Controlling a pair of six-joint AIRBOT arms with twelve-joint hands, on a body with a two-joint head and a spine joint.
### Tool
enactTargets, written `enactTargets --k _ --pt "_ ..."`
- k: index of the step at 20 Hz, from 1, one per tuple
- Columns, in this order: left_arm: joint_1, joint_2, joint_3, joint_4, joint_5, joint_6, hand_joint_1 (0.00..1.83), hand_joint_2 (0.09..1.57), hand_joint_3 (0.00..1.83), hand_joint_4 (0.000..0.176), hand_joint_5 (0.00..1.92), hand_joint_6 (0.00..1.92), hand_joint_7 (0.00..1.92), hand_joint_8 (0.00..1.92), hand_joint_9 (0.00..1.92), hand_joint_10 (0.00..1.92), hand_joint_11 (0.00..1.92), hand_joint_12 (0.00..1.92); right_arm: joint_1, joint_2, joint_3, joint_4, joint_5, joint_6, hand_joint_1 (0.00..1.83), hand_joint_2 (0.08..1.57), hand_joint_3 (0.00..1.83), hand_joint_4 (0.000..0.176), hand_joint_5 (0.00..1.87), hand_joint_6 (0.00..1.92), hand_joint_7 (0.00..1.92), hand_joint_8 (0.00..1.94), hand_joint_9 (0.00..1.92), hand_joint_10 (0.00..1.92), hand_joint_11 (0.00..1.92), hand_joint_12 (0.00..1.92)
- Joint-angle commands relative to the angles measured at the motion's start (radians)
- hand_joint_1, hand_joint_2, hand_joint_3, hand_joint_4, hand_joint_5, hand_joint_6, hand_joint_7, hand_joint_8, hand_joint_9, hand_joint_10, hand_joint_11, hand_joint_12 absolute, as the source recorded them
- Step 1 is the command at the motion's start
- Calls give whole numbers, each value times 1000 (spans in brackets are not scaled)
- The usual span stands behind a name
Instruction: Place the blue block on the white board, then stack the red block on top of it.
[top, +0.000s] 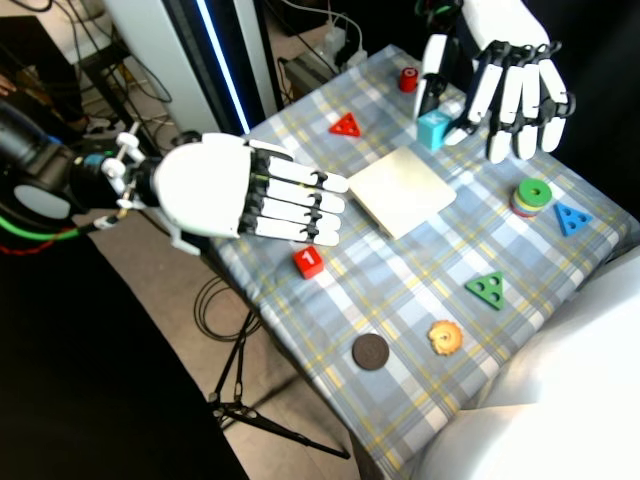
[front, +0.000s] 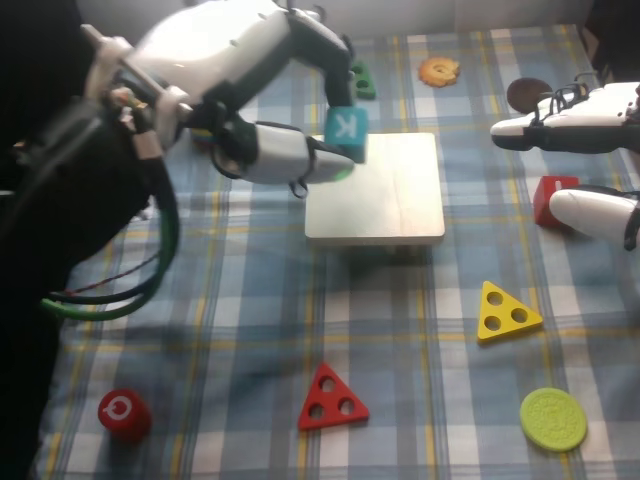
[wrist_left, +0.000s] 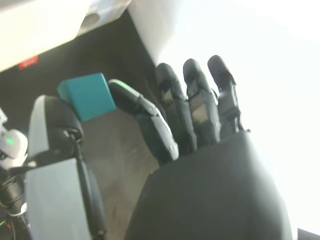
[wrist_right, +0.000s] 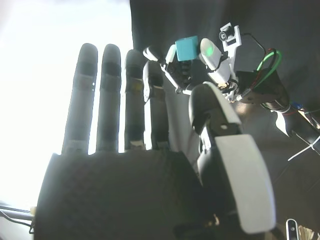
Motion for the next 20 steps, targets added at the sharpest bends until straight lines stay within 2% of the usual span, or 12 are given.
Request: enactTargets --k 1,2,4,5,7,9,11,14,15,16,17,20 --pt "-17 -17 20 11 -50 -3 1061 1078 0 135 1054 853 648 3 378 2 0 604 12 -3 5 21 119 5 345 1408 0 0 514 0 612 1 583 1 517 41" --pt "-19 -35 39 2 -29 -3 1064 1070 0 140 1072 824 653 4 394 5 0 589 12 -3 5 21 119 5 345 1410 1 0 512 0 612 1 585 1 519 41" --pt "-20 -58 66 -16 1 -3 1067 1077 1 114 1056 851 632 0 395 2 0 558 13 -3 6 20 119 5 349 1410 0 0 516 2 618 3 594 5 525 41" --pt "-20 -65 77 -25 14 -3 1073 1073 0 108 1069 830 637 1 406 3 0 563 14 -3 6 19 119 5 343 1403 0 0 513 0 612 0 590 2 525 39" --pt "-21 -75 93 -36 34 -3 1077 1063 0 113 1095 786 643 1 409 1 0 587 14 -4 6 18 119 6 340 1404 0 0 510 0 608 0 590 2 526 38" --pt "-21 -83 105 -44 46 -3 1078 1062 0 110 1095 785 645 0 398 4 0 495 14 -4 6 18 119 6 341 1408 1 0 509 0 601 0 586 0 533 39" --pt "-18 -88 110 -55 49 -3 1038 1083 5 168 1030 888 605 6 390 0 0 462 14 -4 6 18 119 6 358 1410 1 0 508 0 602 1 580 0 534 35" --pt "-15 -91 113 -60 51 -3 997 1127 2 176 931 1045 548 1 352 0 0 424 14 -5 7 18 119 6 364 1410 1 0 513 2 607 2 582 1 546 38" --pt "-14 -92 114 -61 51 -3 951 1048 0 93 842 403 539 6 342 4 0 391 14 -5 8 18 119 6 381 1411 0 0 519 3 613 3 589 3 554 37" --pt "-13 -93 114 -62 51 -3 939 1030 0 74 880 132 539 3 341 2 0 398 14 -6 9 18 119 6 383 1411 0 0 521 3 618 4 593 4 554 36" --pt "-13 -95 115 -62 51 -3 943 1016 0 70 908 43 544 2 339 0 0 416 15 -6 9 18 119 6 380 1412 0 0 524 4 619 4 594 4 556 35" --pt "-12 -99 119 -64 54 -3 938 998 0 74 882 0 528 0 328 0 0 430 16 -7 10 16 119 6 402 1413 0 0 526 2 619 2 592 1 560 32"
